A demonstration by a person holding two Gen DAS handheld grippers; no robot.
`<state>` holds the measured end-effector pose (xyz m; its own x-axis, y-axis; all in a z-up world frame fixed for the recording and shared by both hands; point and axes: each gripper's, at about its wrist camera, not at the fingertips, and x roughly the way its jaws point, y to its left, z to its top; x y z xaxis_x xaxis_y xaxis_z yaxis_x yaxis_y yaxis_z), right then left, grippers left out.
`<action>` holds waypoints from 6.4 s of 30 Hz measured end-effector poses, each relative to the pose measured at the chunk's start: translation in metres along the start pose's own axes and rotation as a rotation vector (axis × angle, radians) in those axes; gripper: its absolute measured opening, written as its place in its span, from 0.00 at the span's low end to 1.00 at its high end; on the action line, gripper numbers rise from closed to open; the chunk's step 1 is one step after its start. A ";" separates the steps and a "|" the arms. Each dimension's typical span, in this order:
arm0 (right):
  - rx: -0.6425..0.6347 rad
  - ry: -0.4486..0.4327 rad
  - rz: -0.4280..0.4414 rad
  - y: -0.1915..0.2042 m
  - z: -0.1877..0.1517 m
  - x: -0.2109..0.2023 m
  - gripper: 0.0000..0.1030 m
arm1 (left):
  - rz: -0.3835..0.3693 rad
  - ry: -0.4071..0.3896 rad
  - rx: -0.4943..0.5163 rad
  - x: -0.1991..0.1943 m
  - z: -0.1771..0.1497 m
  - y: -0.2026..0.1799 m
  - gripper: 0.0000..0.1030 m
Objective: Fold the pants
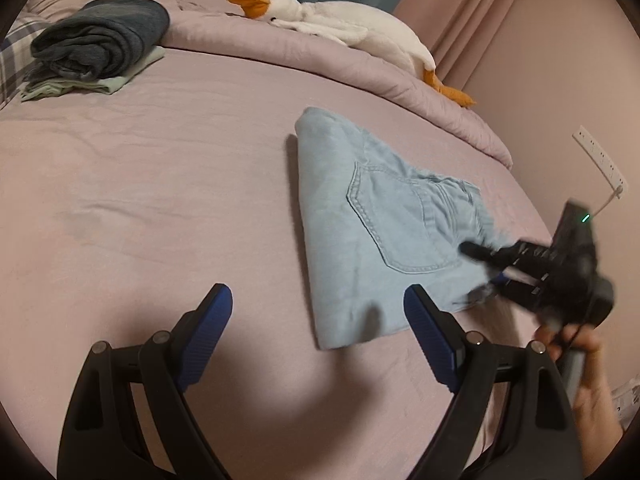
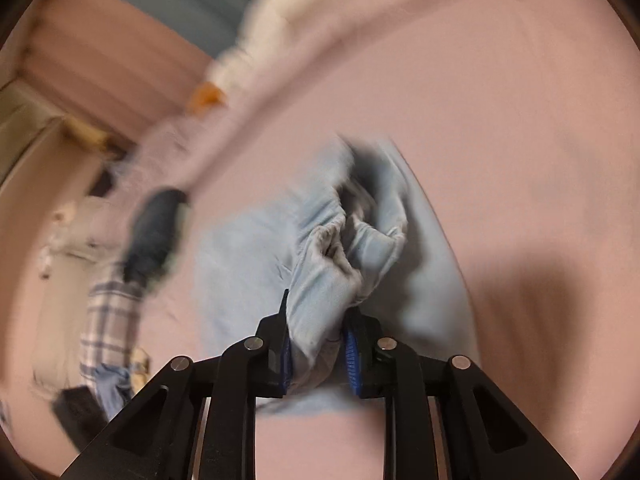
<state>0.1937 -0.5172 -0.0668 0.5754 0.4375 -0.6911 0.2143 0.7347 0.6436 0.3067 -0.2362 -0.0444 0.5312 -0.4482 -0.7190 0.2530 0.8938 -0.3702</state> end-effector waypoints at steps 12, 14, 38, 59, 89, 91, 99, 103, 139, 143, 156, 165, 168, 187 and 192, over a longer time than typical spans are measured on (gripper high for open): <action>-0.157 -0.138 -0.128 -0.007 0.010 -0.060 0.48 | -0.006 -0.064 0.013 0.023 0.071 -0.011 0.74; -0.270 -0.164 -0.117 0.014 0.012 -0.059 0.48 | -0.009 -0.052 0.017 0.041 0.095 -0.020 0.59; -0.515 -0.140 -0.197 0.036 0.027 0.001 0.21 | -0.014 0.037 0.102 0.096 0.120 -0.031 0.04; -0.601 -0.095 -0.160 0.076 -0.002 0.003 0.21 | -0.131 0.086 0.012 0.032 -0.008 0.002 0.02; -0.658 0.069 -0.071 0.152 0.036 0.078 0.22 | -0.081 0.084 0.058 0.034 -0.008 -0.014 0.04; -0.717 0.028 -0.143 0.139 0.020 0.048 0.22 | -0.079 0.085 0.055 0.035 -0.008 -0.015 0.04; -0.735 -0.076 -0.303 0.070 -0.019 -0.024 0.22 | -0.022 0.090 0.092 0.032 -0.010 -0.024 0.04; -0.636 0.008 -0.310 0.041 -0.017 0.003 0.23 | 0.022 0.099 0.130 0.040 0.000 -0.024 0.04; -0.254 -0.112 0.051 0.001 -0.034 -0.051 0.50 | 0.156 0.114 0.168 0.043 0.001 -0.034 0.04; -0.231 -0.116 0.070 -0.004 -0.038 -0.058 0.51 | 0.156 0.115 0.174 0.043 0.001 -0.035 0.04; -0.217 -0.186 0.150 0.013 -0.047 -0.088 0.57 | 0.154 0.135 0.178 0.044 0.005 -0.034 0.04; -0.210 -0.184 0.135 0.006 -0.046 -0.089 0.57 | 0.172 0.150 0.173 0.046 0.006 -0.037 0.04; -0.200 -0.181 0.129 0.004 -0.041 -0.086 0.57 | 0.177 0.158 0.172 0.047 0.006 -0.037 0.04; -0.138 -0.095 0.041 -0.029 -0.008 -0.060 0.65 | 0.134 0.142 0.042 0.031 0.018 -0.016 0.60; -0.149 -0.074 0.020 -0.029 -0.003 -0.053 0.65 | 0.079 0.175 -0.005 0.039 0.021 -0.010 0.61</action>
<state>0.1543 -0.5599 -0.0501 0.6365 0.4173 -0.6487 0.0860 0.7974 0.5974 0.3414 -0.2626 -0.0562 0.4006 -0.3725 -0.8372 0.2117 0.9266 -0.3109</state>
